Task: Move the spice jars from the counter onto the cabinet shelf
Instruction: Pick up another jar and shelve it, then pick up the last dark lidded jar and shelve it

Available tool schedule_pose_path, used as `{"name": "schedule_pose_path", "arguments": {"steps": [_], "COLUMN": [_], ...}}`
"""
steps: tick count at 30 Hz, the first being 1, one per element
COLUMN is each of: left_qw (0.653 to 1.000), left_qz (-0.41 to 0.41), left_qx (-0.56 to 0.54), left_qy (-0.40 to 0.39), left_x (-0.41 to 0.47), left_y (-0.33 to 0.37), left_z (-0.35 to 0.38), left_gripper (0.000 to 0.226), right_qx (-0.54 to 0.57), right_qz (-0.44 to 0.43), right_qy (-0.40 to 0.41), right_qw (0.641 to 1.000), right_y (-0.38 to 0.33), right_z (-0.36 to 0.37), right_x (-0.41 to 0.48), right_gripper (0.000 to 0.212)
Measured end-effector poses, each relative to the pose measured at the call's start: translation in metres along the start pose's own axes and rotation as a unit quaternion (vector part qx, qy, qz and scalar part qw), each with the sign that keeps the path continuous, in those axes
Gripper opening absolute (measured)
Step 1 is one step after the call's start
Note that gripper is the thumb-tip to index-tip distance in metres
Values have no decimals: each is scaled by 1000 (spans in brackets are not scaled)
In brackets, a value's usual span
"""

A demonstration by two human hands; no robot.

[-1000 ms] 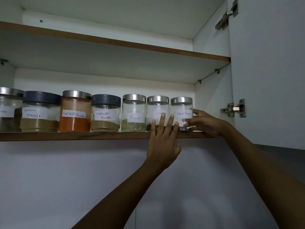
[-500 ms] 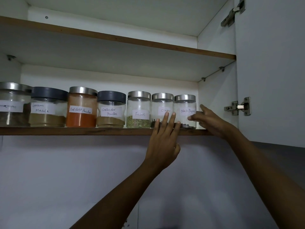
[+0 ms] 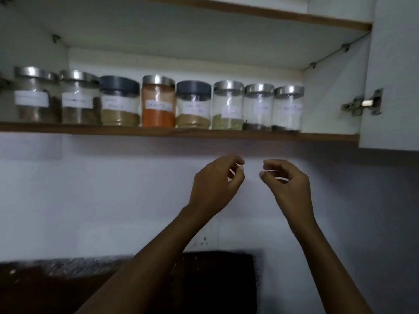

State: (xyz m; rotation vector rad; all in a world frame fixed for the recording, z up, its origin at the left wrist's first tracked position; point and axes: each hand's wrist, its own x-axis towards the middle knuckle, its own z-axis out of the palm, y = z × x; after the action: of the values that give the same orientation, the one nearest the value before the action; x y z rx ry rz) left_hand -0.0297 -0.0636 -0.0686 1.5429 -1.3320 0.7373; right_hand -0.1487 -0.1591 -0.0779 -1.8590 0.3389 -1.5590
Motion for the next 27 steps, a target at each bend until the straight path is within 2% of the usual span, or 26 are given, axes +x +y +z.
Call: {"name": "schedule_pose_path", "arguments": {"steps": [8, 17, 22, 27], "left_qw": [982, 942, 901, 861], "left_qz": [-172, -308, -405, -463], "left_qx": [-39, 0, 26, 80], "left_qy": [-64, -135, -156, -196], "left_x": [-136, -305, -371, -424], "left_y": [-74, -183, -238, -288], "left_z": [-93, -205, -237, -257], "left_gripper": [13, 13, 13, 21], "right_qx": [53, 83, 35, -15], "right_qz": [124, 237, 256, 251], "right_qy": [-118, -303, -405, -449], "right_qw": [984, 920, 877, 857], "right_y": [-17, -16, 0, 29], "right_z": [95, 230, 304, 357], "right_x": [-135, -289, -363, -413], "right_gripper": [15, 18, 30, 41]}}
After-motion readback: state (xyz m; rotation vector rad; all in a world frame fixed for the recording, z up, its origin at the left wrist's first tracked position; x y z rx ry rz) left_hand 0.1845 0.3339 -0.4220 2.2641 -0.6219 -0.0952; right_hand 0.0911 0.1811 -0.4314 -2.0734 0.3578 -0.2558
